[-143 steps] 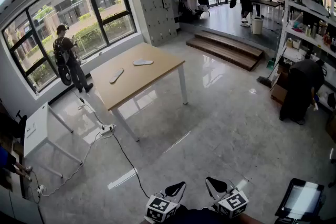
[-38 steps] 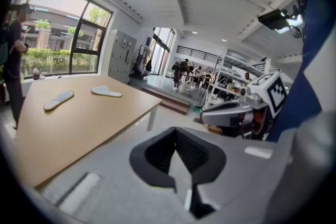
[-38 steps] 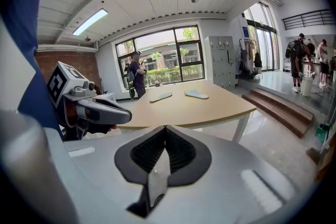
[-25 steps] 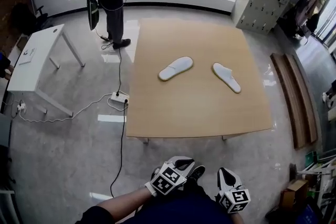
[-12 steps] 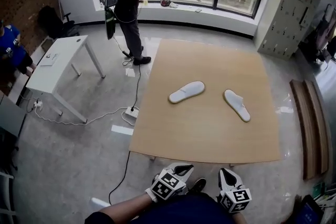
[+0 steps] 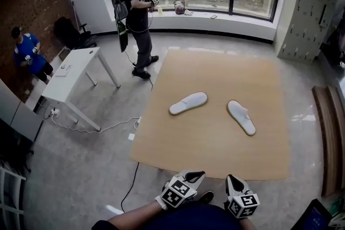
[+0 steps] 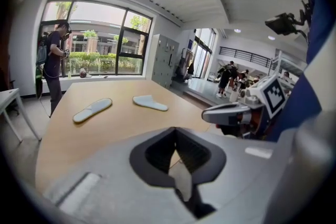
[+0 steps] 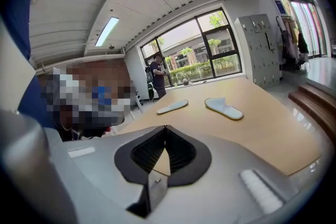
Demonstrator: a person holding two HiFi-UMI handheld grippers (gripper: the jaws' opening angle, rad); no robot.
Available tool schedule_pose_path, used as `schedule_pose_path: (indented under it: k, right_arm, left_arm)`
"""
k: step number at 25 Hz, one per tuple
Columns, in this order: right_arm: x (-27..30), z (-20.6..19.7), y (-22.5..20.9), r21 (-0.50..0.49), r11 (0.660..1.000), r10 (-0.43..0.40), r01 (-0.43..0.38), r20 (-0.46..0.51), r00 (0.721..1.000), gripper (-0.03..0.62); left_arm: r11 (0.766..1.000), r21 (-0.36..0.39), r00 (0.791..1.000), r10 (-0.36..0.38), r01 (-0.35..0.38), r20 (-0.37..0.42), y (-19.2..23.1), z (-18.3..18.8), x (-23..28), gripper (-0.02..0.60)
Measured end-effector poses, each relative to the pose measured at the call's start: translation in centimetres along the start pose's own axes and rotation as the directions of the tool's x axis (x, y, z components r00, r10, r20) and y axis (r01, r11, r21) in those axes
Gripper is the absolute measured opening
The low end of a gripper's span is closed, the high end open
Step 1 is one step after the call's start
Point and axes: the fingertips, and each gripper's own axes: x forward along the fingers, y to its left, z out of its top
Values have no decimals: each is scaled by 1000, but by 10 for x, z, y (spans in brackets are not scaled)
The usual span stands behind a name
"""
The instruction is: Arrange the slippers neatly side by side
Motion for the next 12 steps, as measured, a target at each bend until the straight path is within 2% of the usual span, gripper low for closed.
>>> schedule_pose_path:
  k: [4,7,12]
  right_arm:
    - [4,-13,-27,47,998,32,-31,-10,999,11]
    - [6,-20,-32,57,997,58,-57,-22,998,11]
    - [16,-30,-30,47,992,117,-114,-61,991,11]
  left_arm:
    - [1000,17,999,27,-27,-33,-9,4,16,3]
    - [998,19,998,53,-52,-44,-12,4,20,3]
    - [996,-45,995,79,-82,-56,-9,1,25,3]
